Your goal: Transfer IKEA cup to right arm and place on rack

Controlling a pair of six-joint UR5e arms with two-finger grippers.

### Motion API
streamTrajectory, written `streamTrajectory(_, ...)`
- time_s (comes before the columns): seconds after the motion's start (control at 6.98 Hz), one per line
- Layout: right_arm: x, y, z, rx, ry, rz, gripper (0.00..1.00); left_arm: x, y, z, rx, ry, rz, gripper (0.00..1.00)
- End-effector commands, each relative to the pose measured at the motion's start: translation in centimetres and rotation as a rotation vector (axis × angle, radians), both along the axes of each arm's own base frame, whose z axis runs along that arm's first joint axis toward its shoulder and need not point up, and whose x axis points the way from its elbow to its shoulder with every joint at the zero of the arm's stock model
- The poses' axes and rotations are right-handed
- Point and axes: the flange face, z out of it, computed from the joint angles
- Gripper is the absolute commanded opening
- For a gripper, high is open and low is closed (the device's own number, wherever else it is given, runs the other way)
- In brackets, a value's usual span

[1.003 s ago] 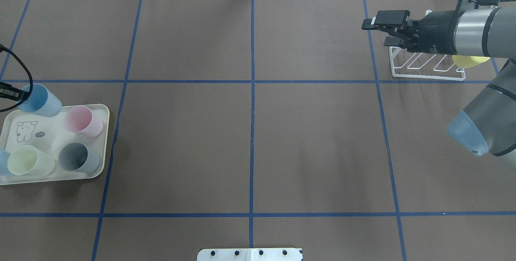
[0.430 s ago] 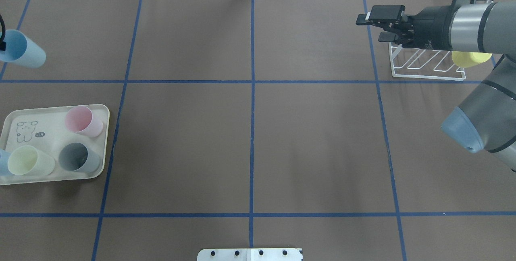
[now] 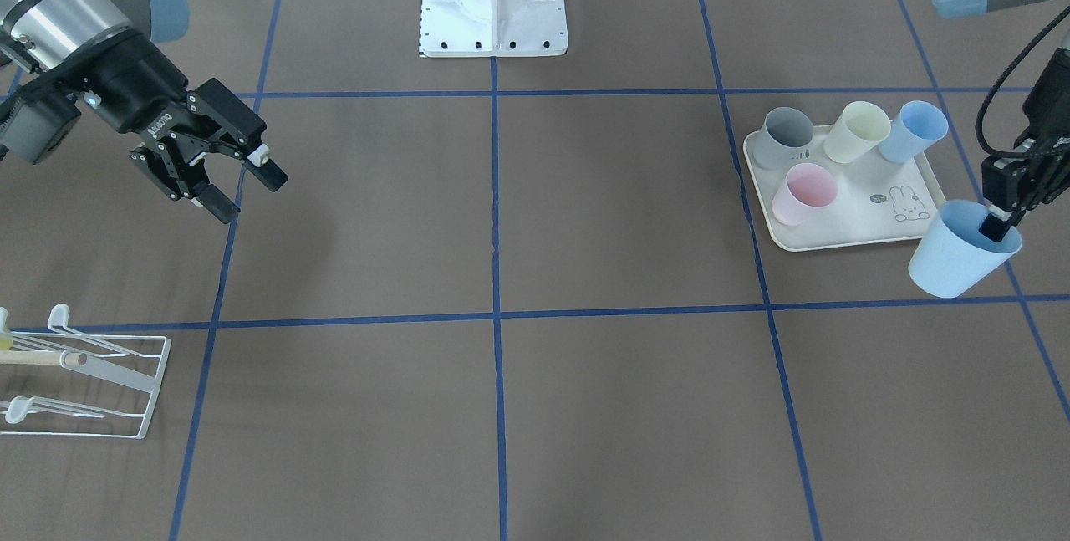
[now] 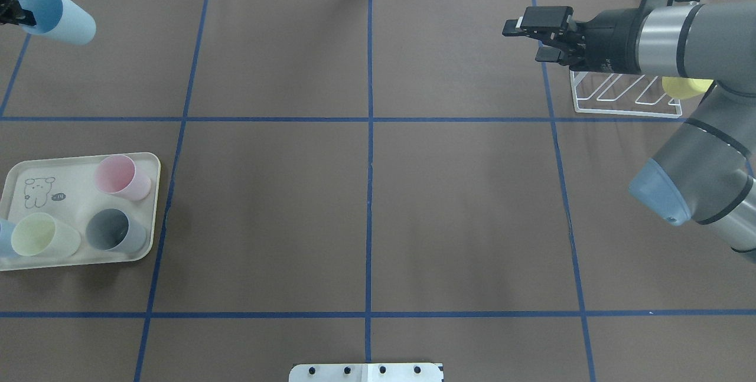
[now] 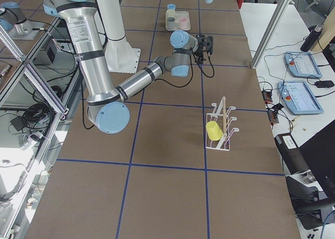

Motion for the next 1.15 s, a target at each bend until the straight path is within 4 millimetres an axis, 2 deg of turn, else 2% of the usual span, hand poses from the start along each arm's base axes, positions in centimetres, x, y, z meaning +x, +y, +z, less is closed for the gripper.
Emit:
streamTrajectory(0.0,-5.2,1.9,-3.4,-0.011,-0.081,0.048,0.99,4.3,1.5,-3.2,-0.097,0.328,-0.149,0.00)
streamTrajectory(0.14,-6.5,2.4,-5.2,-0.045,-0.145,0.058,0.99,5.9,2.6,-4.7,-0.138,0.465,-0.188,0.00)
streamTrajectory(0.43,-7.6,2.7,-10.0,-0.113,-0.293,0.067,0.99,8.0,4.3,-8.6,-0.207,0.799,-0.227,0.00)
streamTrajectory(0.72,-7.6,3.0,-13.6,-0.159,-0.403,0.054,0.99,9.0,6.0,-12.2,-0.282,1.113,-0.210,0.00)
streamTrajectory(0.86,-7.5,3.1,-15.4,-0.160,-0.443,0.052,0.99,10.2,7.1,-14.1,-0.313,1.263,-0.196,0.00)
streamTrajectory(1.0,-7.4,3.2,-17.1,-0.161,-0.481,0.053,0.99,12.9,7.8,-16.3,-0.363,1.363,-0.201,0.00)
